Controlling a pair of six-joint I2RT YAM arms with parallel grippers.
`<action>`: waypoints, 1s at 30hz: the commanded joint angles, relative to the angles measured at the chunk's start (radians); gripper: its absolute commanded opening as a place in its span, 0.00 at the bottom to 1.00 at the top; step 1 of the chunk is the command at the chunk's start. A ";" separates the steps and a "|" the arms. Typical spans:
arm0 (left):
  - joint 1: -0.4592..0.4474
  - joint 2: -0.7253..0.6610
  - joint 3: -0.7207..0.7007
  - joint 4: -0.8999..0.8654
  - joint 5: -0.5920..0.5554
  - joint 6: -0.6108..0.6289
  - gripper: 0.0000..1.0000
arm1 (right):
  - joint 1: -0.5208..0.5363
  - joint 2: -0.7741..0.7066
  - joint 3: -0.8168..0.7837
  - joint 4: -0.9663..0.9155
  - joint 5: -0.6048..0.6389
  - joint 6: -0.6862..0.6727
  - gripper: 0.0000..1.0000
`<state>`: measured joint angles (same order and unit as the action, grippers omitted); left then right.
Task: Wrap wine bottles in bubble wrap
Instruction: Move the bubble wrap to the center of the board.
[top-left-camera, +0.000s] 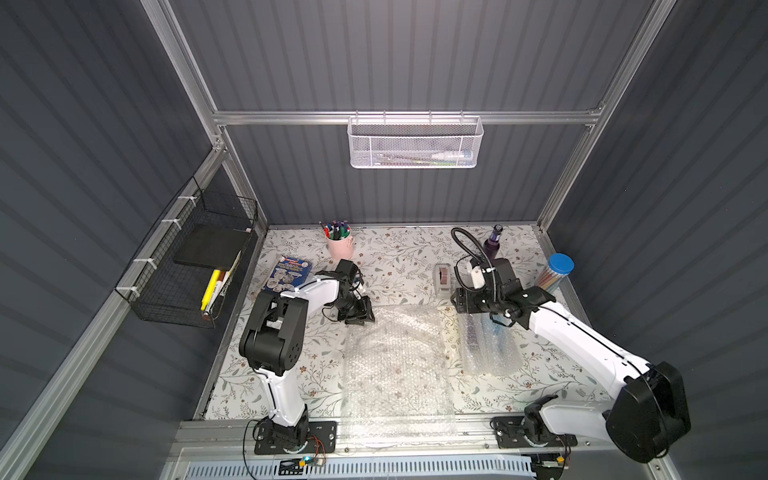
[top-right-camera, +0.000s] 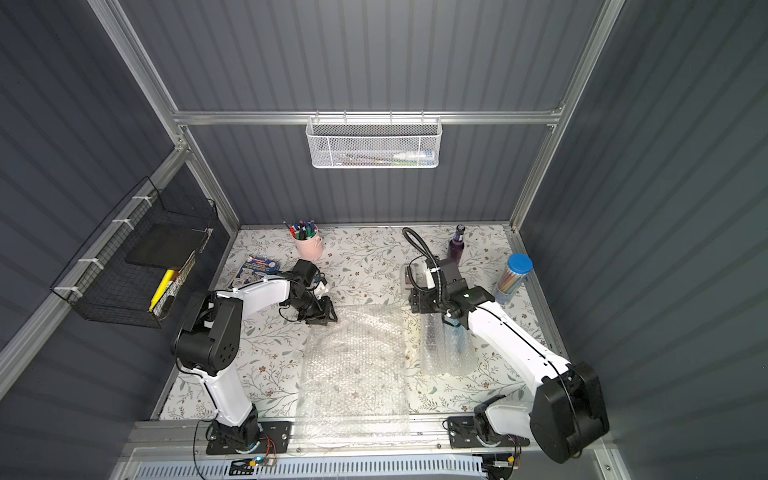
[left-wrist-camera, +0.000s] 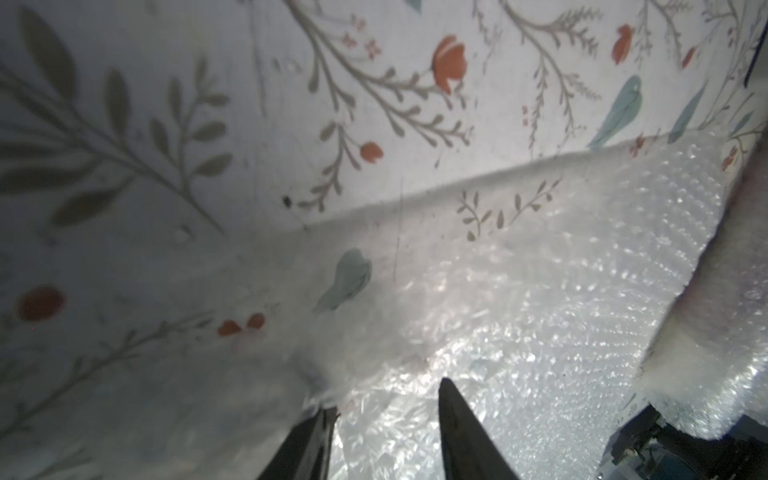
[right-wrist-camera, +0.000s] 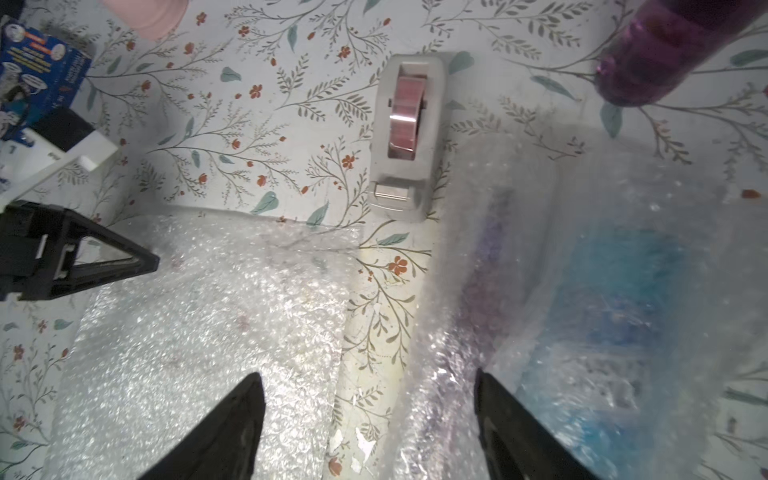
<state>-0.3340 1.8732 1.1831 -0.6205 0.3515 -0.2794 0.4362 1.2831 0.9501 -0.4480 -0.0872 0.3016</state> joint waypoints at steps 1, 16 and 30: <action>0.024 0.082 0.050 -0.030 -0.169 0.026 0.42 | 0.016 0.001 0.000 0.056 -0.070 -0.024 0.80; 0.090 0.251 0.421 -0.097 -0.092 0.227 0.40 | 0.017 0.041 -0.001 0.139 -0.114 -0.048 0.83; 0.090 0.063 0.476 -0.108 -0.032 0.293 0.60 | -0.056 0.078 0.067 0.162 -0.077 -0.098 0.91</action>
<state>-0.2413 2.0754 1.6768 -0.7319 0.2707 -0.0235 0.4057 1.3571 0.9844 -0.2993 -0.1577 0.2184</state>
